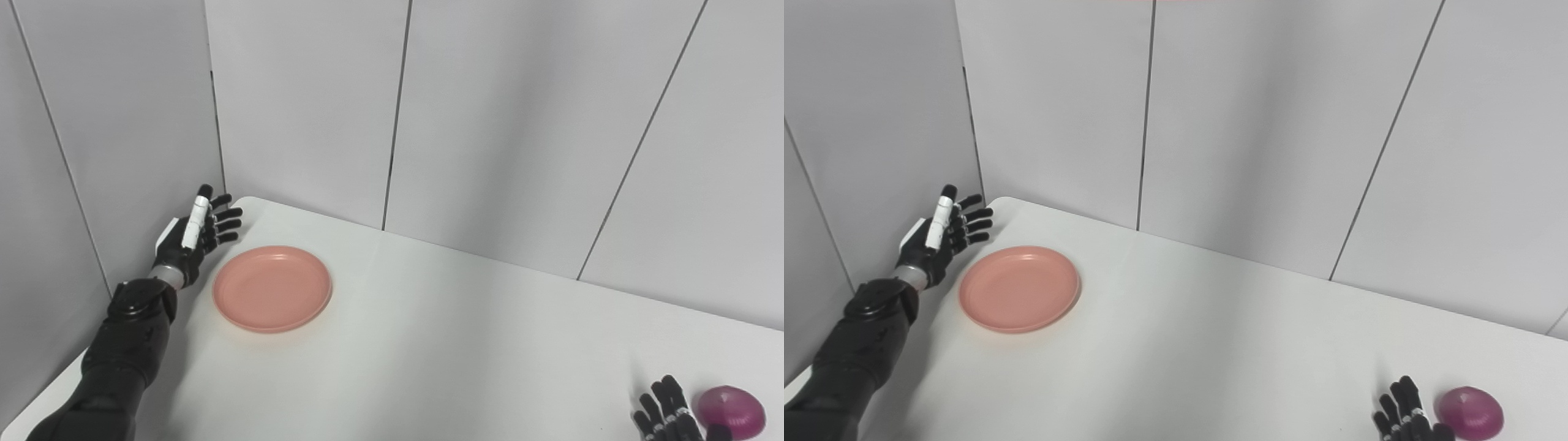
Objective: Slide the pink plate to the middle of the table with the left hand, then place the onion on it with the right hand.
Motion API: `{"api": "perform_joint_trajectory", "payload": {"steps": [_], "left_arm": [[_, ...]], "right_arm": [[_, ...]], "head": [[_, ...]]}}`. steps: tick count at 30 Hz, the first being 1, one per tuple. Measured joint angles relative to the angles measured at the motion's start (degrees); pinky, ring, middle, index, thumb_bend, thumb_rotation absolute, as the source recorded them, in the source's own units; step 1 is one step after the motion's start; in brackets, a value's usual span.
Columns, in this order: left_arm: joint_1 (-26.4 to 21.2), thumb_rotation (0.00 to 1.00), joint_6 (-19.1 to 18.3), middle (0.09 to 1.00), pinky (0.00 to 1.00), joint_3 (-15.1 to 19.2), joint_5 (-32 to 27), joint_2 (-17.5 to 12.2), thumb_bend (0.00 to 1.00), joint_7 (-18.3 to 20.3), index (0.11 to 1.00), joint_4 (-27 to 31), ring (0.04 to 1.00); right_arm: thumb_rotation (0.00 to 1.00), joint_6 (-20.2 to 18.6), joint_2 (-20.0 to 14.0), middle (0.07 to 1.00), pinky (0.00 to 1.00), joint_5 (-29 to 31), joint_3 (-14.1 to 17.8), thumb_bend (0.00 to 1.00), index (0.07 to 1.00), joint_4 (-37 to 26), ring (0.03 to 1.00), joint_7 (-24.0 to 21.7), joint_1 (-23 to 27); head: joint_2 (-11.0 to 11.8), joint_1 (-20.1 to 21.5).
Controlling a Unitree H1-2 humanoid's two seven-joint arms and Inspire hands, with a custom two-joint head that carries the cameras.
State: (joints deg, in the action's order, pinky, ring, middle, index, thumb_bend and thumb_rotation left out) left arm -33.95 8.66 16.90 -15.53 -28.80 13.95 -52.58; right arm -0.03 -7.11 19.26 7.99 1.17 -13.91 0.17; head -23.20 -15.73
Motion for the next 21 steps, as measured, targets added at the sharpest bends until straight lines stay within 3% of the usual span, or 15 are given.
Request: {"api": "perform_joint_trajectory", "payload": {"steps": [5, 21], "left_arm": [[2.8, 0.95, -0.8, 0.800, 0.77, -0.2, -0.6, 0.6, 1.00, 0.9, 0.835, 3.7, 0.782], [7.9, 1.00, -8.6, 0.797, 0.77, -1.2, -0.6, 2.7, 0.96, 0.1, 0.849, 15.7, 0.780]], "right_arm": [[1.00, 0.0, 0.0, 1.000, 1.00, 0.0, 0.0, 0.75, 1.000, 0.0, 1.000, 0.0, 0.0], [1.00, 0.0, 0.0, 1.000, 1.00, -0.1, 0.0, 0.76, 1.000, -0.2, 1.000, 0.1, -0.1]], "head": [[-0.1, 0.2], [-0.7, 0.5]]}}
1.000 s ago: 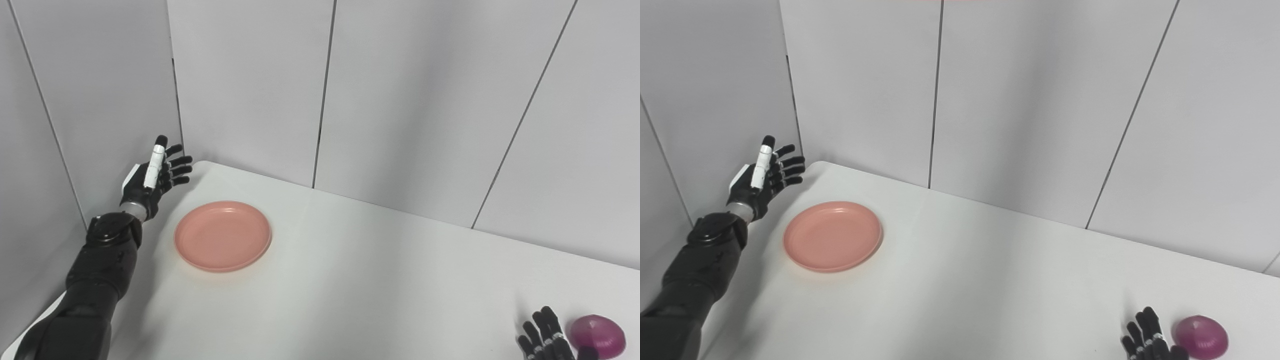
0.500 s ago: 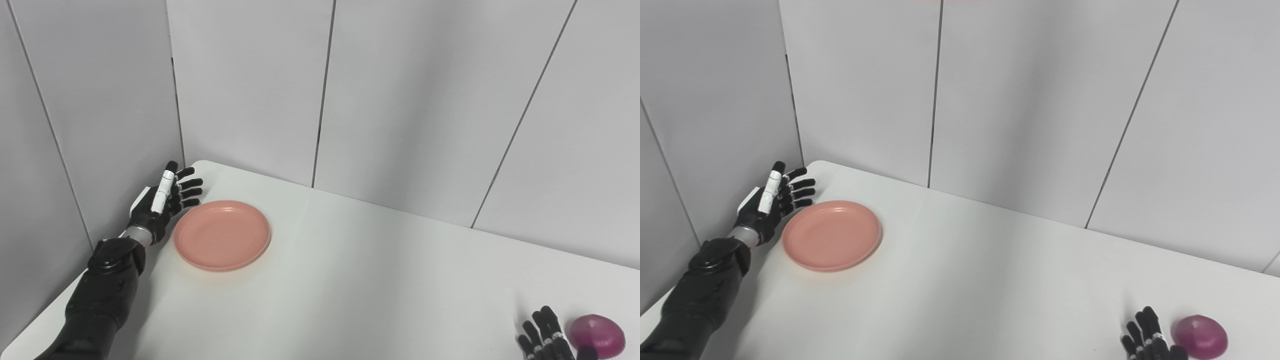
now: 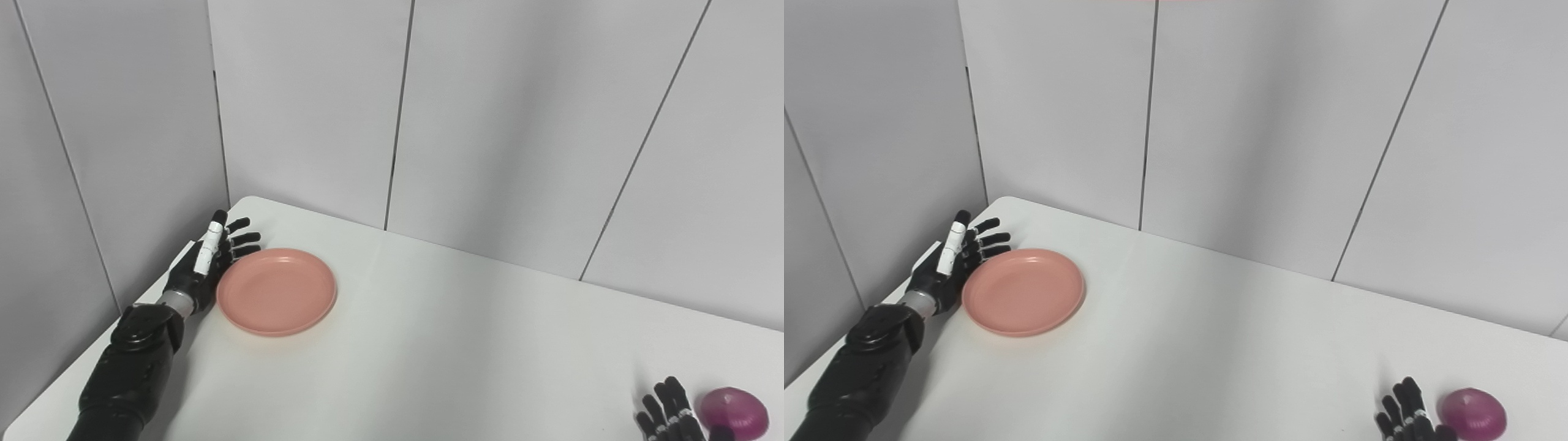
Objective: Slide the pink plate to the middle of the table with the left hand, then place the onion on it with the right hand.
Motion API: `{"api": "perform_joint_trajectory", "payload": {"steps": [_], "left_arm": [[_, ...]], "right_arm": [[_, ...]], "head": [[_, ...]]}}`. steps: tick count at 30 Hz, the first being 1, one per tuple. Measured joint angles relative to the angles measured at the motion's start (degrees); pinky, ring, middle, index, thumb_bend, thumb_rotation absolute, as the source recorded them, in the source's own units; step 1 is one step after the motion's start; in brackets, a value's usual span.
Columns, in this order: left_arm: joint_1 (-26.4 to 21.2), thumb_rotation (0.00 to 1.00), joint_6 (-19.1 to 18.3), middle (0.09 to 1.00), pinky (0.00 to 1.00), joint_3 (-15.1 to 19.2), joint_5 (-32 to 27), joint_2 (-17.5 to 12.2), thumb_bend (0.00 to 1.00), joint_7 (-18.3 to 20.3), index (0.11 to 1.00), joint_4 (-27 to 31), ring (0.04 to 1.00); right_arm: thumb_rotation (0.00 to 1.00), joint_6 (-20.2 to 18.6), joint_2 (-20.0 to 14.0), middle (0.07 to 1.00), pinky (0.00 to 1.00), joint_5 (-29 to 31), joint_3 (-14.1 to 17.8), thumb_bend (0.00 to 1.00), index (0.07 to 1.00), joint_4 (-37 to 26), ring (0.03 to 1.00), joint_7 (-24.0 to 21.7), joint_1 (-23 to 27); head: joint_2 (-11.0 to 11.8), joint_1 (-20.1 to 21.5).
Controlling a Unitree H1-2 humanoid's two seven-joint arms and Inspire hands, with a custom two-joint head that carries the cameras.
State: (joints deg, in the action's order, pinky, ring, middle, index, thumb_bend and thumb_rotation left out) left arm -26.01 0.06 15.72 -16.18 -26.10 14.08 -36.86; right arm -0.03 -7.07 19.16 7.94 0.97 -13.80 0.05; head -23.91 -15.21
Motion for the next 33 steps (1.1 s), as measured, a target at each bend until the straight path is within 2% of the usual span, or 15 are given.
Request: {"api": "perform_joint_trajectory", "payload": {"steps": [9, 14, 19, 33], "left_arm": [[2.6, 1.00, -2.3, 0.814, 0.79, -0.5, -0.6, 2.0, 0.94, -0.1, 0.863, 5.6, 0.802], [3.9, 0.99, -5.4, 0.817, 0.80, -0.9, -1.3, 4.4, 0.92, -0.5, 0.870, 10.3, 0.814], [4.2, 0.99, -8.0, 0.803, 0.79, -1.9, -0.4, 7.6, 0.90, -3.4, 0.854, 13.9, 0.806], [4.3, 0.98, -11.5, 0.802, 0.81, -5.8, 0.4, 12.8, 0.87, -5.5, 0.851, 18.4, 0.804]], "right_arm": [[1.00, 0.0, 0.0, 1.000, 1.00, -0.5, -0.2, 0.78, 1.000, -0.1, 1.000, 0.0, 0.0], [1.00, 0.0, 0.0, 1.000, 1.00, -0.5, -0.1, 0.79, 0.998, -0.1, 1.000, 0.0, -0.1], [1.00, 0.0, 0.0, 1.000, 1.00, -0.5, -0.2, 0.79, 0.991, -0.3, 1.000, 0.1, -0.2], [1.00, 0.0, 0.5, 1.000, 1.00, -2.0, -0.4, 0.81, 0.967, -1.2, 0.990, 0.9, -0.6]], "head": [[-0.3, 0.4], [-0.6, 0.5], [-0.7, 0.8], [-1.4, 2.5]]}}
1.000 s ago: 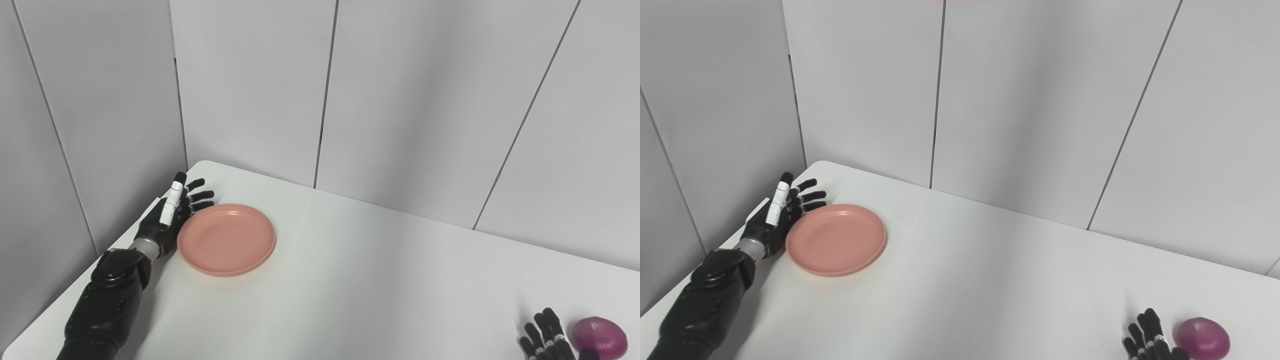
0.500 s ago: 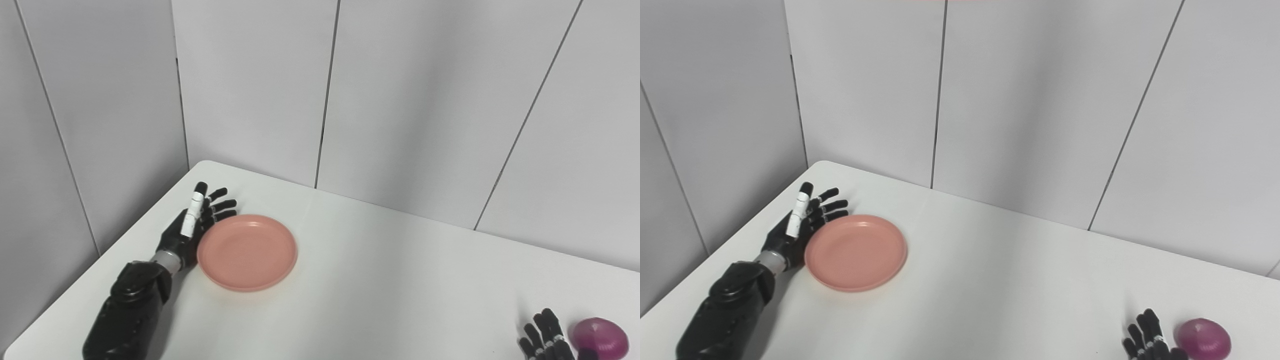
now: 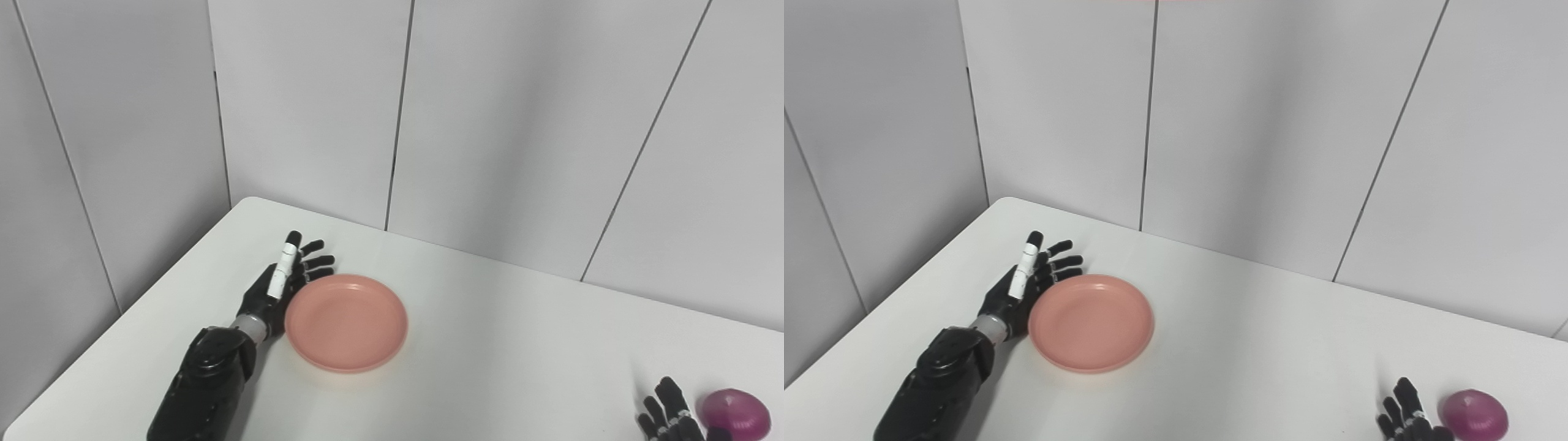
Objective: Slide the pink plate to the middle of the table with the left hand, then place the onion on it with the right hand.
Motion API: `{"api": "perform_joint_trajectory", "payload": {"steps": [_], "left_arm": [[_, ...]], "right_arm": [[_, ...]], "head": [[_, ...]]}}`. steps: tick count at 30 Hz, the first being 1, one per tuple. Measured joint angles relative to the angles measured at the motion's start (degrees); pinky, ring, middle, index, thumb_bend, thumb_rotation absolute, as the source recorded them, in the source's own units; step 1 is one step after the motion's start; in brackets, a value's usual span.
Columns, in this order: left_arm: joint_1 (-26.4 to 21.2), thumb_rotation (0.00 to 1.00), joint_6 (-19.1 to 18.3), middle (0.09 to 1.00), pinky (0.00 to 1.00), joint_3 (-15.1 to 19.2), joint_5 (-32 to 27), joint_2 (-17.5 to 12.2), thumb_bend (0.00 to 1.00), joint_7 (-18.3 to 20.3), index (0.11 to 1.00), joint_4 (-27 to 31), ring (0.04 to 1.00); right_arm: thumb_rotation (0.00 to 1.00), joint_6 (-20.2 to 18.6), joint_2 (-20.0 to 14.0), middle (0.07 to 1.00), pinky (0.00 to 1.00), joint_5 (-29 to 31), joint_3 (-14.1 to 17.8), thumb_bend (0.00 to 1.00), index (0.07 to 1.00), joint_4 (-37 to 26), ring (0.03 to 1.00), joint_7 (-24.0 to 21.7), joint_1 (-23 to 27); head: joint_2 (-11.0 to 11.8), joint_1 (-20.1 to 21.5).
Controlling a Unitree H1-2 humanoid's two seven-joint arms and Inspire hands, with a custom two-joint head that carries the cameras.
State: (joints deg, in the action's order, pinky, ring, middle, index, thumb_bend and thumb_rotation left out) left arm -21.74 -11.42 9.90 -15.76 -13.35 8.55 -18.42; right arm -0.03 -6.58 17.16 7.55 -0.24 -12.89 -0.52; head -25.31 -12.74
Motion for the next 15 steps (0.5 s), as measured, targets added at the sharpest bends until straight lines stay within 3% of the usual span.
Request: {"api": "perform_joint_trajectory", "payload": {"steps": [7, 15], "left_arm": [[0.7, 0.98, -1.4, 0.806, 0.81, -2.7, 0.0, 2.4, 0.89, 0.0, 0.856, 2.4, 0.806], [2.8, 1.00, -4.3, 0.812, 0.83, -4.9, 0.0, 6.4, 0.87, 0.1, 0.861, 7.3, 0.814]], "right_arm": [[0.98, 0.0, 0.2, 0.987, 1.00, -0.1, 0.0, 0.84, 0.947, -0.4, 0.968, 0.1, -0.3], [0.89, 0.0, 0.7, 0.959, 1.00, -0.1, -0.1, 0.88, 0.913, -0.6, 0.940, 0.1, -0.3]], "head": [[-1.0, 2.1], [-3.1, 5.7]]}}
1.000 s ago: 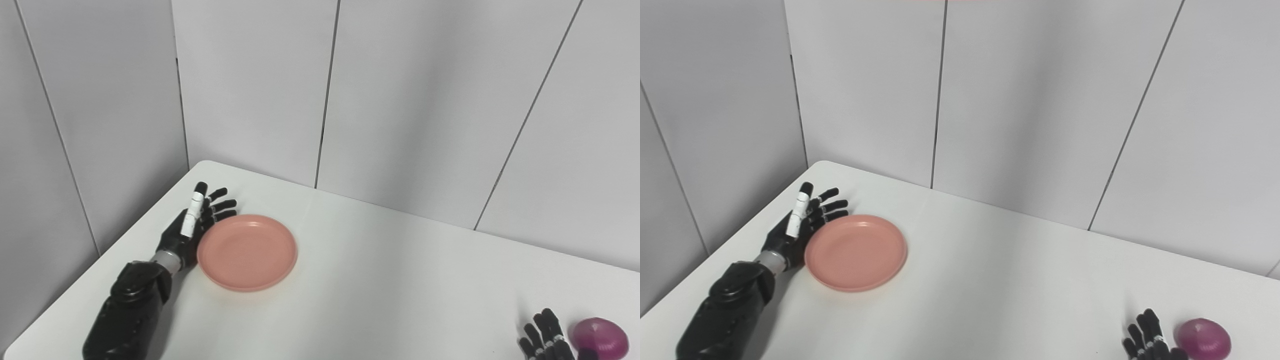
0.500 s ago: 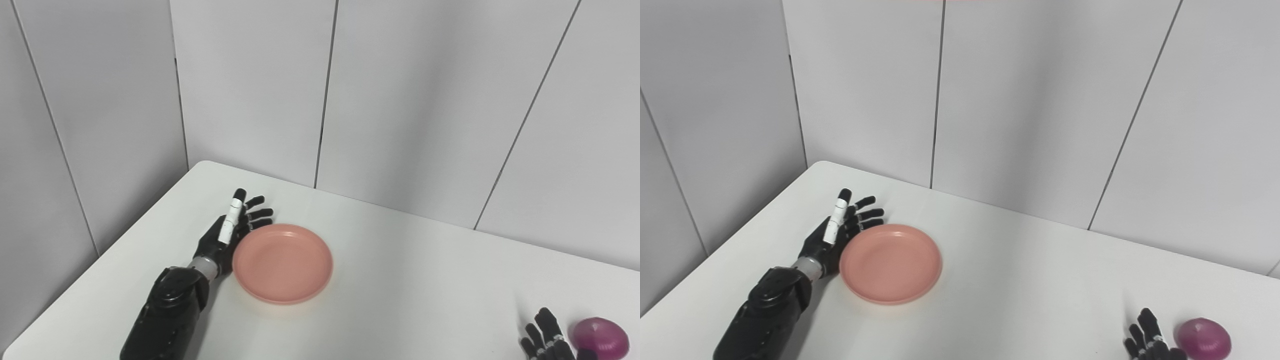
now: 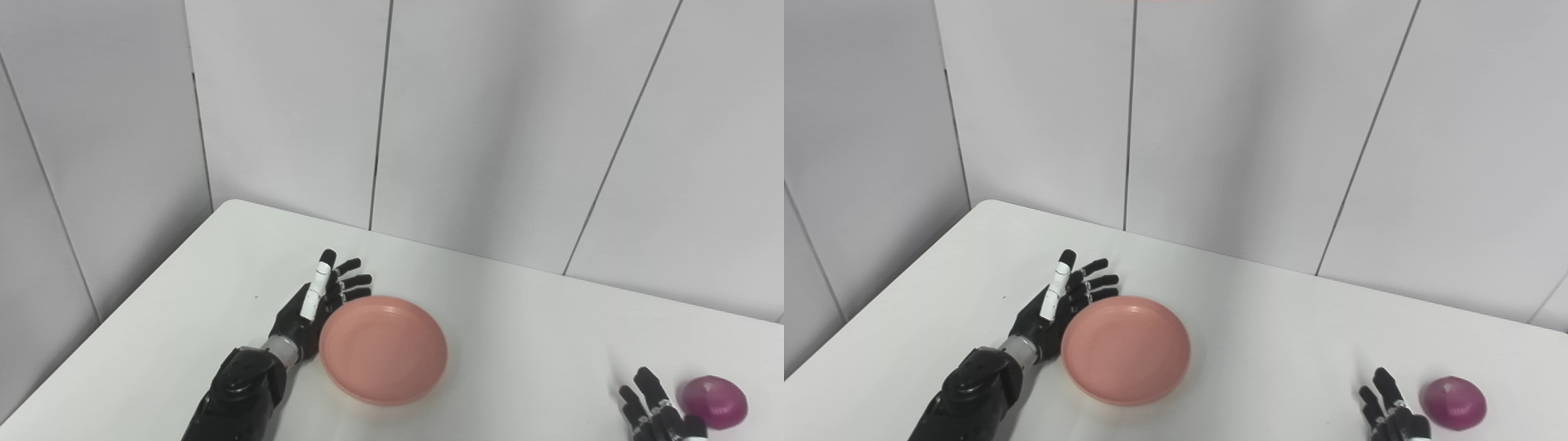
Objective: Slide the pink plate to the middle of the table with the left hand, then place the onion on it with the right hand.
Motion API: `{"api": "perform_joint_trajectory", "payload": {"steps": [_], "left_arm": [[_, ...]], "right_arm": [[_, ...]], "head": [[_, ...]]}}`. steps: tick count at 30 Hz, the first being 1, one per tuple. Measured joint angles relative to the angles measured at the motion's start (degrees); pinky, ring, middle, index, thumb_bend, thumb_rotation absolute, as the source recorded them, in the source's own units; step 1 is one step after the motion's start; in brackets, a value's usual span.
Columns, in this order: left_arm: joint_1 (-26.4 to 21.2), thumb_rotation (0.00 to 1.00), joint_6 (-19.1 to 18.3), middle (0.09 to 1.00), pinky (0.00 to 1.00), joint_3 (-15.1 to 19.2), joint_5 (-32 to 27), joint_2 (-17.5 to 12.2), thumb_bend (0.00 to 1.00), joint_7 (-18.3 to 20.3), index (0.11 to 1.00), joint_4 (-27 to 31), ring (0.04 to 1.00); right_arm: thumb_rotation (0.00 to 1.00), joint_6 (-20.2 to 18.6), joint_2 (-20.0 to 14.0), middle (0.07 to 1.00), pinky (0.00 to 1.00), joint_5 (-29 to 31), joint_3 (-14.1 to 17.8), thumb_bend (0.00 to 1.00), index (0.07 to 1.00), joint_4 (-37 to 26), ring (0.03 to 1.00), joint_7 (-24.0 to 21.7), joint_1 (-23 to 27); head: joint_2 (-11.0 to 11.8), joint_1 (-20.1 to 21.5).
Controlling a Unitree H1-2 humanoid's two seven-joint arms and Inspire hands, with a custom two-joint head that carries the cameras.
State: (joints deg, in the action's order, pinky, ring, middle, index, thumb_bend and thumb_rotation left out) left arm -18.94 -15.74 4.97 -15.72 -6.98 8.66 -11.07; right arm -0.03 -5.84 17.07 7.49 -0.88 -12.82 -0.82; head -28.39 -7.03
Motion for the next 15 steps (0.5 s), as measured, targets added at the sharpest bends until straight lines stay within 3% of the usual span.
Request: {"api": "perform_joint_trajectory", "payload": {"steps": [7, 15], "left_arm": [[1.6, 0.98, -1.1, 0.803, 0.81, -0.9, -0.2, 2.2, 0.87, -0.1, 0.854, 2.5, 0.808], [1.9, 0.98, -1.8, 0.806, 0.81, -3.0, 0.3, 3.5, 0.87, 0.0, 0.859, 2.9, 0.809]], "right_arm": [[0.85, 0.0, 0.6, 0.938, 0.97, -0.6, -0.7, 0.90, 0.888, -1.1, 0.920, 0.8, -0.9], [0.87, -0.3, 3.1, 0.946, 0.99, -2.8, -2.8, 0.88, 0.902, -3.2, 0.932, 3.4, -2.2]], "head": [[-1.8, 4.5], [-3.3, 9.0]]}}
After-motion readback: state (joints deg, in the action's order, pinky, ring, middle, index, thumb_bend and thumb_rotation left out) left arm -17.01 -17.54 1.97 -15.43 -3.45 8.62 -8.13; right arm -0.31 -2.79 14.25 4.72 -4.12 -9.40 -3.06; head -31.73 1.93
